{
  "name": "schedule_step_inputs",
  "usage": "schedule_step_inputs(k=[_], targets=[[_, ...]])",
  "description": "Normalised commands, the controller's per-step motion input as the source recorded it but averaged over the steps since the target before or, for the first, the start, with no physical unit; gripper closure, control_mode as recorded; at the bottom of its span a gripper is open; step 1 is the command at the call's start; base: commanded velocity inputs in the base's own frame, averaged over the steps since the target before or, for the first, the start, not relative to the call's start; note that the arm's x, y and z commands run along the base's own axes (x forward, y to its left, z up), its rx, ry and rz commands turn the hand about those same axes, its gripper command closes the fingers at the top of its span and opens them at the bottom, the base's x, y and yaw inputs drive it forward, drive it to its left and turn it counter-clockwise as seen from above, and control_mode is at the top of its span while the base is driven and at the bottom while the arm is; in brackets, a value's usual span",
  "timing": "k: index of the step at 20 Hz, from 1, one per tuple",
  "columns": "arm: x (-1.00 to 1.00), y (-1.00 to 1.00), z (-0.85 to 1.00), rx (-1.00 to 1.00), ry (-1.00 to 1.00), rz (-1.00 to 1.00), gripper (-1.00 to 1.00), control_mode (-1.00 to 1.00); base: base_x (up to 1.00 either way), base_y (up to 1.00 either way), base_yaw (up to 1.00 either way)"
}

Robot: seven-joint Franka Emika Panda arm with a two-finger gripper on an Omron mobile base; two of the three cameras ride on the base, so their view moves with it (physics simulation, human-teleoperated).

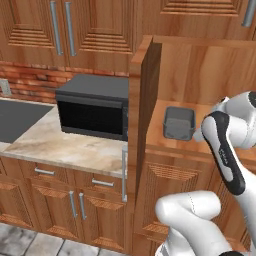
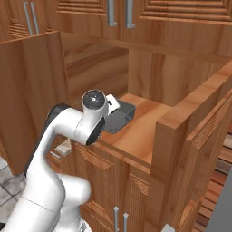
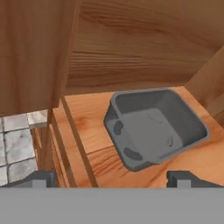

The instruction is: Retrieve the tupperware and aluminum foil from the cabinet and place them on the dining counter near the plate with garlics to prepare for storing leftovers.

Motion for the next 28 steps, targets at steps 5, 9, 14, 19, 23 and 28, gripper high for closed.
schedule_step_inputs(k=[5,9,14,19,23,28], targets=[[0.3,0.0,-0.37,0.0,-0.03,0.34,-1.0,-1.0,0.0,0.0,0.0],[0.36,0.0,-0.23,-0.01,0.0,0.37,-1.0,-1.0,0.0,0.0,0.0],[0.25,0.0,-0.02,0.0,-0.1,0.31,-1.0,-1.0,0.0,0.0,0.0],[0.32,0.0,-0.1,0.0,-0.01,0.1,-1.0,-1.0,0.0,0.0,0.0],[0.38,0.13,-0.32,-0.07,0.0,0.01,-1.0,-1.0,0.0,0.0,0.0],[0.44,0.05,-0.33,-0.08,0.0,0.0,-1.0,-1.0,0.0,0.0,0.0]])
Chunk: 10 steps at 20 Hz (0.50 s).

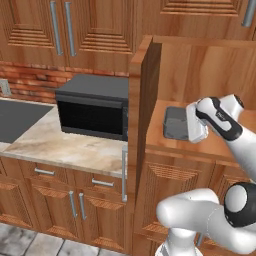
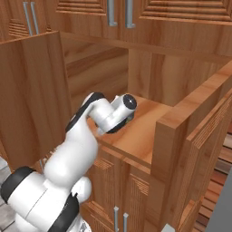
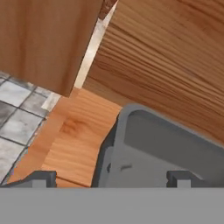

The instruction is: Retrieve the tupperware and aluminum foil from the cabinet and place them on the dining counter near the plate with garlics to prepare for storing leftovers.

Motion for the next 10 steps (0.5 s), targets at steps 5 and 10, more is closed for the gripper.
schedule_step_inputs(k=[5,10], targets=[[0.45,0.0,-0.29,-0.04,0.0,0.0,-1.0,-1.0,0.0,0.0,0.0],[0.42,0.0,-0.28,-0.03,0.02,0.0,-1.0,-1.0,0.0,0.0,0.0]])
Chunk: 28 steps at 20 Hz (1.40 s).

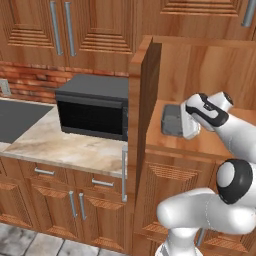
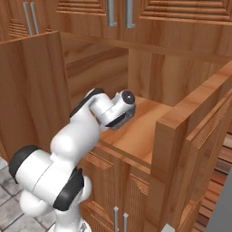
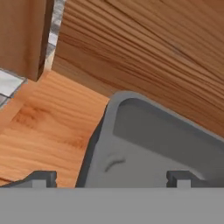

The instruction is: Retrieve the tupperware and aluminum foil from the cabinet and place them on the dining counter near the plate with garlics to prepare for storing leftovers.

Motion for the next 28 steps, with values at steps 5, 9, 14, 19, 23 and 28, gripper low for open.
schedule_step_inputs(k=[5,9,14,19,23,28], targets=[[0.25,0.0,-0.34,-0.05,0.04,0.0,1.0,-1.0,0.0,0.0,0.0],[0.02,0.0,-0.33,-0.08,0.1,0.0,1.0,-1.0,0.0,0.0,0.0],[0.0,0.0,-0.25,-0.08,0.13,0.0,1.0,-1.0,0.0,0.0,0.0],[-0.03,0.0,-0.02,0.0,0.01,0.0,1.0,-1.0,0.0,0.0,0.0],[-0.72,-0.1,0.01,0.0,-0.23,-0.03,1.0,-1.0,0.0,0.0,0.0],[-1.0,-0.38,0.25,0.0,-0.11,-0.11,1.0,-1.0,0.0,0.0,0.0]])
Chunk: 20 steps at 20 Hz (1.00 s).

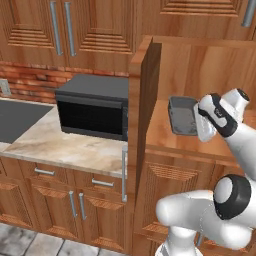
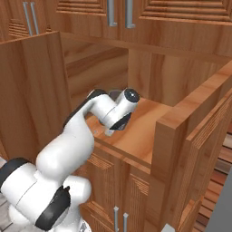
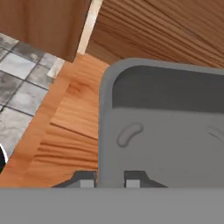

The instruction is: Retrieve the tupperware and aluminum foil from the cabinet and place them on the dining counter near the plate with garlics to prepare for storing leftovers.

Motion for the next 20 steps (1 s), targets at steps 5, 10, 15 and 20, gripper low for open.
schedule_step_inputs(k=[5,10,15,20], targets=[[-1.0,-0.14,0.46,-0.1,0.05,-0.03,1.0,-1.0,0.0,0.0,0.0],[-1.0,-0.01,0.95,-0.13,0.05,0.0,1.0,-1.0,0.0,0.0,0.0],[-1.0,0.0,0.46,-0.12,0.0,0.0,1.0,-1.0,0.0,0.0,0.0],[-0.99,0.0,0.43,-0.04,-0.04,0.0,1.0,-1.0,0.0,0.0,0.0]])
